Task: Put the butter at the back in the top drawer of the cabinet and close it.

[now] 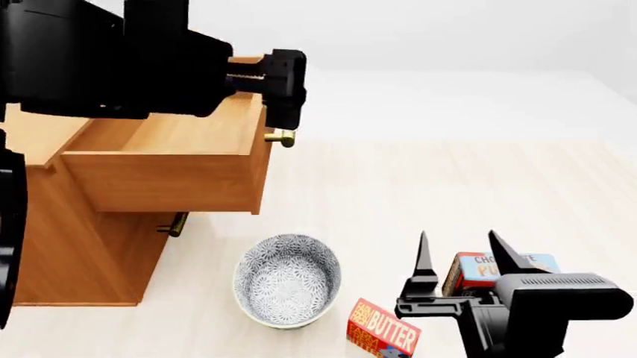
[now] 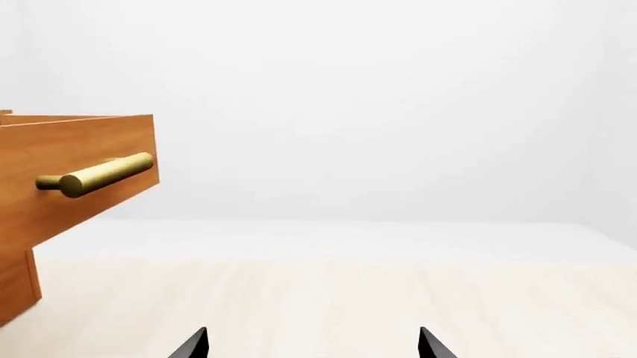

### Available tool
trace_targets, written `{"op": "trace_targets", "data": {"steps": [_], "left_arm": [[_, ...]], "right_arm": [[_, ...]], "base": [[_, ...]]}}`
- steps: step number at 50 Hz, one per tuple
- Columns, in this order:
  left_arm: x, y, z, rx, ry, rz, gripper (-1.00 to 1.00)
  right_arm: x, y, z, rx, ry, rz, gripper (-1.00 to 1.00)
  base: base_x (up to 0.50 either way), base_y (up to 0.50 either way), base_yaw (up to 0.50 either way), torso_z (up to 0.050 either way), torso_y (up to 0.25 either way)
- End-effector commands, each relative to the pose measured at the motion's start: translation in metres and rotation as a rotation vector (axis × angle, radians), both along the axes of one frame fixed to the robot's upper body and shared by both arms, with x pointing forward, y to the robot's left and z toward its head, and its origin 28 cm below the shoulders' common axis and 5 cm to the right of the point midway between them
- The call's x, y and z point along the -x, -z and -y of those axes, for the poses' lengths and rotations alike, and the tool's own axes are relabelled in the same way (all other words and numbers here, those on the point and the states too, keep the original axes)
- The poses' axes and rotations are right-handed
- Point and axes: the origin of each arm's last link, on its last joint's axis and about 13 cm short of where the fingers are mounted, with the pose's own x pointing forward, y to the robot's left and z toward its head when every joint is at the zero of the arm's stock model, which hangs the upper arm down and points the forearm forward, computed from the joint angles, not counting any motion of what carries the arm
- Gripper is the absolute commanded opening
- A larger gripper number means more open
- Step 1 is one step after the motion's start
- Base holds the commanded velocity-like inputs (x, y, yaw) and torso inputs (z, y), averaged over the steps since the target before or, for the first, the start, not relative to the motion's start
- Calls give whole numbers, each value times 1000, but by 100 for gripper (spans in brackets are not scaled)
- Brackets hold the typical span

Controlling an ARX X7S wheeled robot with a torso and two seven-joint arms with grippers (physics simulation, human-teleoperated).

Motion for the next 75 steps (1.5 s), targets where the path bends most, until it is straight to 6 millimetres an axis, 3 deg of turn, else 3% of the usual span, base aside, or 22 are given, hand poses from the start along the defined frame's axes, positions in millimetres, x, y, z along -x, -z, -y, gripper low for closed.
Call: {"op": "trace_targets", "data": {"steps": [1,11,33,54,75], "left_arm": [[43,3,-16,7,41,98,100],[66,14,-33,39,68,146,100],[78,25,-46,78,96,147,100],[76,28,-48,77,101,135,100],[73,31,-47,74,106,118,100]], "right_arm": [[-1,-11,3,33,-40,-58,100],[-16,-53,17,144,-293,-314,100],[-48,-111,44,418,-684,-846,100],[-88,-100,38,570,-802,-1164,100],[-109,-81,36,626,-793,-1263,100]], "base": [[0,0,0,0,0],[0,0,0,0,0],[0,0,0,0,0],[0,0,0,0,0],[0,0,0,0,0]]}}
